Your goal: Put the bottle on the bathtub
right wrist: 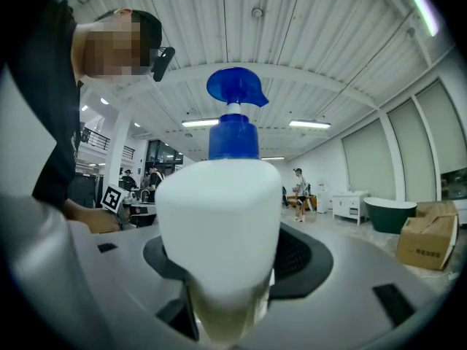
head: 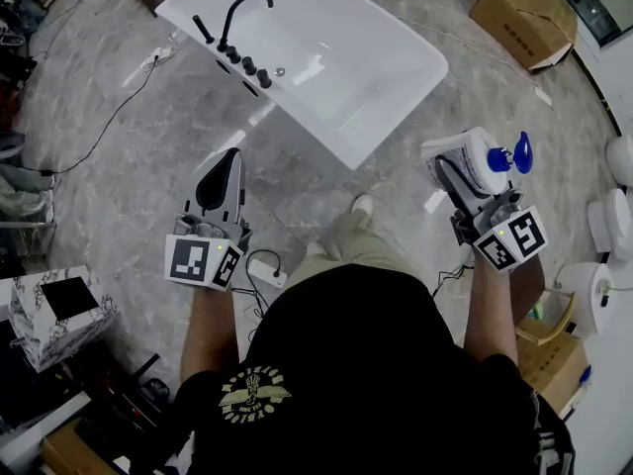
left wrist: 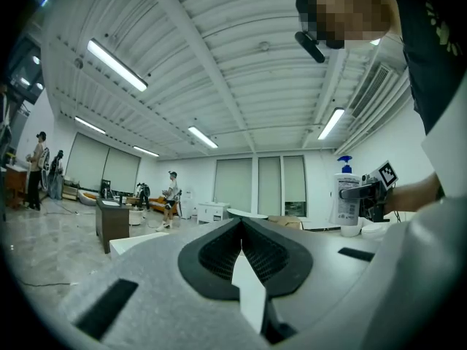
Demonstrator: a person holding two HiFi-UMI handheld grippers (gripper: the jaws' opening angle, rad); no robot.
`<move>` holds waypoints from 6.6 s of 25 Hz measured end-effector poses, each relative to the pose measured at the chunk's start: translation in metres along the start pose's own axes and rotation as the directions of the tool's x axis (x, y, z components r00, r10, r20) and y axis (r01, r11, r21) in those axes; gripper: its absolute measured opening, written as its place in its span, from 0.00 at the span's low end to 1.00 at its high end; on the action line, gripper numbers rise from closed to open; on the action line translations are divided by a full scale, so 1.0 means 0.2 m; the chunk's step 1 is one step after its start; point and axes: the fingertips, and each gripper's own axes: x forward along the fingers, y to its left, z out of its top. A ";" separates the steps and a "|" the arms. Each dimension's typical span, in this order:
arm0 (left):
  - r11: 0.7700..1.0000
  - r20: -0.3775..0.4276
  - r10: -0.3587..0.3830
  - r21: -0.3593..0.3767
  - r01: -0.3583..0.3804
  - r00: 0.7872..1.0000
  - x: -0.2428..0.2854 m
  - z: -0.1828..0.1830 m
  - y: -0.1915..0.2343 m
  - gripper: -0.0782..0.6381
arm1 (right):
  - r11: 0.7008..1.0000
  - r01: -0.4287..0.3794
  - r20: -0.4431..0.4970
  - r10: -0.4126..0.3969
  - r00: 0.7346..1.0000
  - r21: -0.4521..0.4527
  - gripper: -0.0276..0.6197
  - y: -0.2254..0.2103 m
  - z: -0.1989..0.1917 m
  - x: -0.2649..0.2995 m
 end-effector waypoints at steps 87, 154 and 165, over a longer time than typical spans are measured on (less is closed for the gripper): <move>0.926 -0.289 0.350 -0.039 -0.376 0.891 0.60 -0.68 1.27 0.12 | 0.956 -0.288 -0.333 0.291 0.897 0.058 0.45 -0.46 -1.82 2.09; 0.954 -0.189 0.288 -0.030 -0.299 0.939 0.94 -0.40 0.86 0.12 | 0.917 -0.386 -0.461 0.387 0.799 0.101 0.24 -0.55 -1.85 1.57; 0.945 -0.132 0.312 -0.056 -0.321 0.941 1.09 -0.27 0.58 0.12 | 0.926 -0.362 -0.109 0.373 0.921 0.107 0.06 -0.82 -0.68 1.40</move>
